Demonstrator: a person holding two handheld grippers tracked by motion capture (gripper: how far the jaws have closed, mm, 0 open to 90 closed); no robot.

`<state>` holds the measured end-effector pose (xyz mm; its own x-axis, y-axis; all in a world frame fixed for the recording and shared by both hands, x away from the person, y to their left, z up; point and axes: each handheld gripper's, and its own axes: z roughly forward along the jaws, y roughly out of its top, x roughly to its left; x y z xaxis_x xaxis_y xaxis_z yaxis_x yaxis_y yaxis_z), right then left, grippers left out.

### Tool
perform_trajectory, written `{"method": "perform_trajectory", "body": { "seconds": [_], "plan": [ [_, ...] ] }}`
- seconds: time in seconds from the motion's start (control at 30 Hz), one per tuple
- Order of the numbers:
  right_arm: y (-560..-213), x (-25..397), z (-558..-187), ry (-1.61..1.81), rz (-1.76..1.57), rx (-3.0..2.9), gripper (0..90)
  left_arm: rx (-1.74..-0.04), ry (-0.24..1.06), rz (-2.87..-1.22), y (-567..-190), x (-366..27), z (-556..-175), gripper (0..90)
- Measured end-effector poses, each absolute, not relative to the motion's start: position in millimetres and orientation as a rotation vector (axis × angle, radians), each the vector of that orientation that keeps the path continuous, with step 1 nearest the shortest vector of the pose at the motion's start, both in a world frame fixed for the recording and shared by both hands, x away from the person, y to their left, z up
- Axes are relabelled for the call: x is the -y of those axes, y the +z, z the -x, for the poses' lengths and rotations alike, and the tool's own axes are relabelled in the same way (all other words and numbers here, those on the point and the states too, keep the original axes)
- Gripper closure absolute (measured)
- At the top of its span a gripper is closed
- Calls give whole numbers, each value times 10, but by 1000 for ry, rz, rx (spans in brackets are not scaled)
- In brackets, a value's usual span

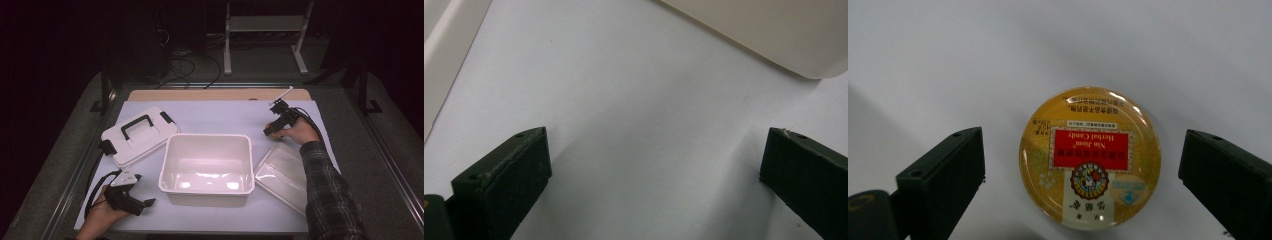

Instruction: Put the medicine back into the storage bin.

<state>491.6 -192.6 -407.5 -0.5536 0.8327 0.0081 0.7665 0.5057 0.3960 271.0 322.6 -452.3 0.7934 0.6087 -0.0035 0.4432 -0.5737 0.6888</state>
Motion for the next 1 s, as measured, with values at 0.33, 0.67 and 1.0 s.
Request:
{"method": "perform_trajectory", "body": {
  "seconds": [0.33, 0.67, 1.0],
  "plan": [
    [-4261, 1874, -5011, 466, -1408, -2591, 132, -774, 304, -2275, -4524, -3226, -2710, 0],
    [-4296, 1895, -5020, 444, -1431, -2597, 196, -774, 304, -2275, -4524, -3226, -2710, 0],
    [-4251, 1891, -5000, 440, -1415, -2603, 198, -775, 304, -2276, -4523, -3226, -2710, 0]
  ]
}}
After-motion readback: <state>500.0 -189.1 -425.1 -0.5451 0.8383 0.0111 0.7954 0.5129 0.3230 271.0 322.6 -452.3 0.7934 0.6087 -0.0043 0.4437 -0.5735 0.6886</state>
